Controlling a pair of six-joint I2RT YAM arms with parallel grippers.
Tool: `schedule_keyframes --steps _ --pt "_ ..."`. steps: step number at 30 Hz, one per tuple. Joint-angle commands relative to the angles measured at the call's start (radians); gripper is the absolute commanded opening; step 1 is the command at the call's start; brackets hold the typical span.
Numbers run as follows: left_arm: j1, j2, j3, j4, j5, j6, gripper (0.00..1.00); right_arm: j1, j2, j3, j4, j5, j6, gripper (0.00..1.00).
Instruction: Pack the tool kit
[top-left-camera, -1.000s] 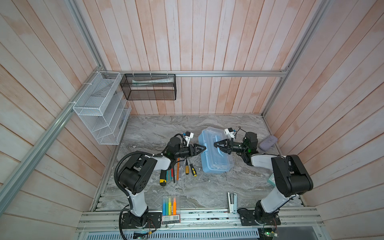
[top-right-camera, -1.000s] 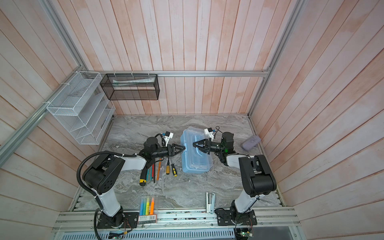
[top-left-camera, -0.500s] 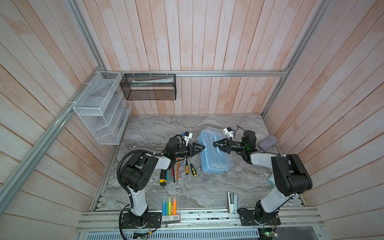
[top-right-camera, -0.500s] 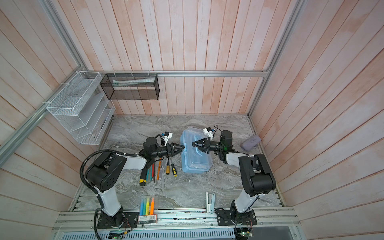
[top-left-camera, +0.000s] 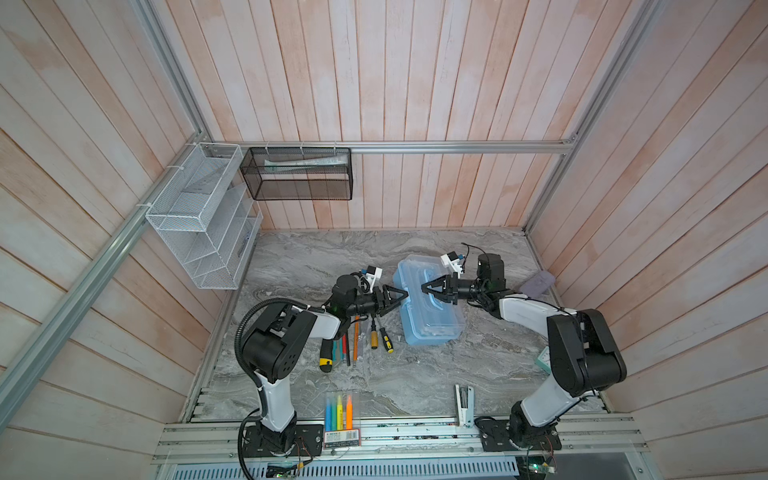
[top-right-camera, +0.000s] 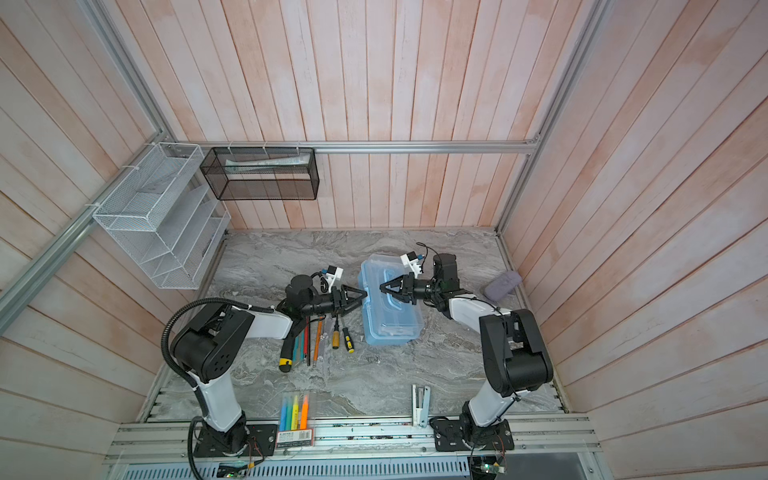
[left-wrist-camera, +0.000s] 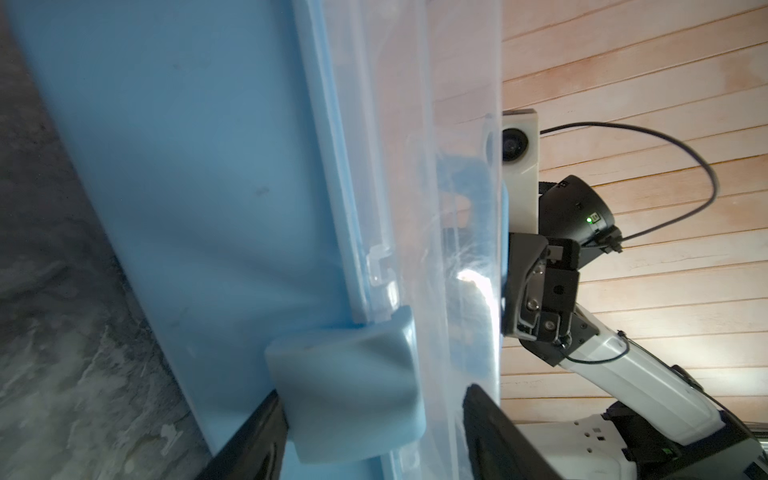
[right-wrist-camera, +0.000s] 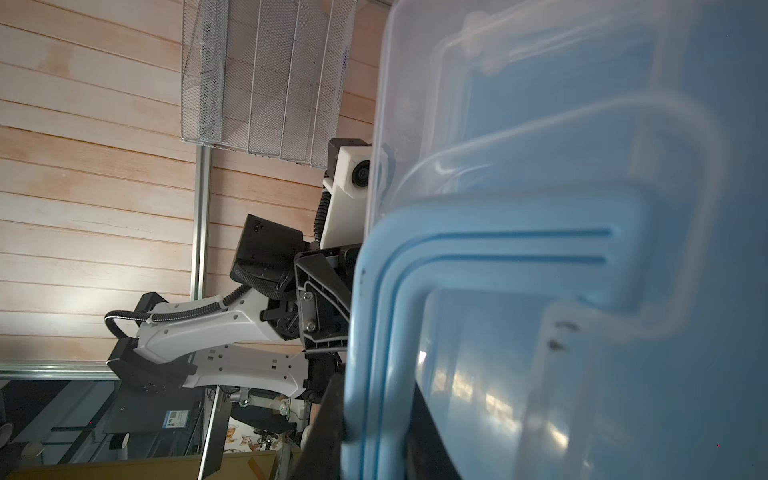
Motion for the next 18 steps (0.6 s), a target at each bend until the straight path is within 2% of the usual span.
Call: schedule_keyframes --steps 1,11,16,18 --pt "-0.018 -0.037 0.051 0.261 0.104 -0.019 0.68 0.006 0.071 -0.038 -0.121 0.213 -0.170 0.00" --pt "0.024 -0.091 0.015 0.314 0.123 -0.045 0.68 -0.020 0.105 -0.055 -0.137 0.240 -0.172 0.00" --pt "0.060 -0.143 -0.015 0.286 0.129 -0.030 0.68 -0.033 0.112 -0.050 -0.172 0.279 -0.186 0.00" --pt "0.067 -0.167 -0.018 0.215 0.120 0.015 0.68 -0.035 0.104 -0.047 -0.169 0.284 -0.184 0.00"
